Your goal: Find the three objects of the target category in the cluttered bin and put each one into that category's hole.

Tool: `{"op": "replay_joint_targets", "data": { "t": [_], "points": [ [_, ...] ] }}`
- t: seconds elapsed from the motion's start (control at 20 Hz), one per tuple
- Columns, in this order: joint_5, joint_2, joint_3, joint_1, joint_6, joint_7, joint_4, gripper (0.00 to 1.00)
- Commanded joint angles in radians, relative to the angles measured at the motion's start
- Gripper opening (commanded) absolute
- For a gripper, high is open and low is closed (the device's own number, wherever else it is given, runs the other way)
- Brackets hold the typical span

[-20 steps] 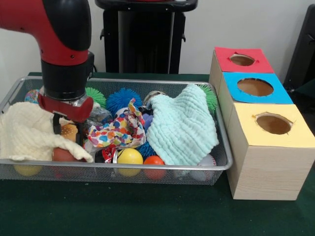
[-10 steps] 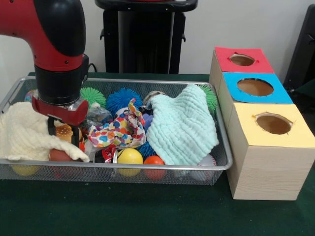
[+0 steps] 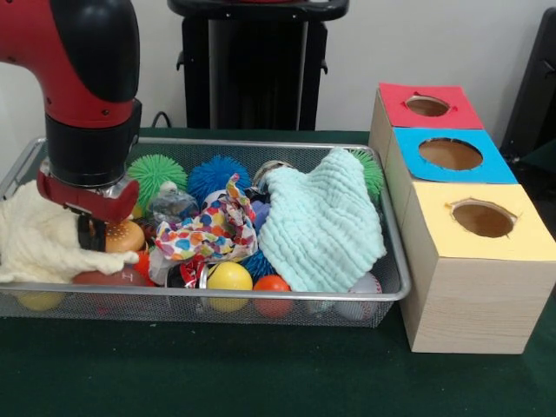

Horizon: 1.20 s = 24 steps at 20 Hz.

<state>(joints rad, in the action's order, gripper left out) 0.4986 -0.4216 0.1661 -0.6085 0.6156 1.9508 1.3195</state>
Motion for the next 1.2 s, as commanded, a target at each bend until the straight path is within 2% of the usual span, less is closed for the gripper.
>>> {"op": "replay_joint_targets", "data": {
  "t": [0.05,0.35,0.55,0.8,0.95,1.0,1.2],
  "points": [
    [0.096,0.022,0.058,0.007,-0.010,-0.186,-0.057,0.00],
    [0.094,-0.022,0.032,0.033,0.020,-0.122,-0.014,0.00],
    [0.079,-0.100,0.028,0.032,0.040,-0.123,0.059,0.00],
    [0.038,-0.207,0.059,0.015,0.101,-0.181,0.124,0.00],
    [0.026,-0.210,0.089,0.002,0.158,-0.239,0.111,0.00],
    [0.030,-0.207,0.108,-0.011,0.153,-0.263,0.109,1.00],
    [0.076,-0.186,0.078,0.013,0.147,-0.258,0.079,1.00]
  ]
}}
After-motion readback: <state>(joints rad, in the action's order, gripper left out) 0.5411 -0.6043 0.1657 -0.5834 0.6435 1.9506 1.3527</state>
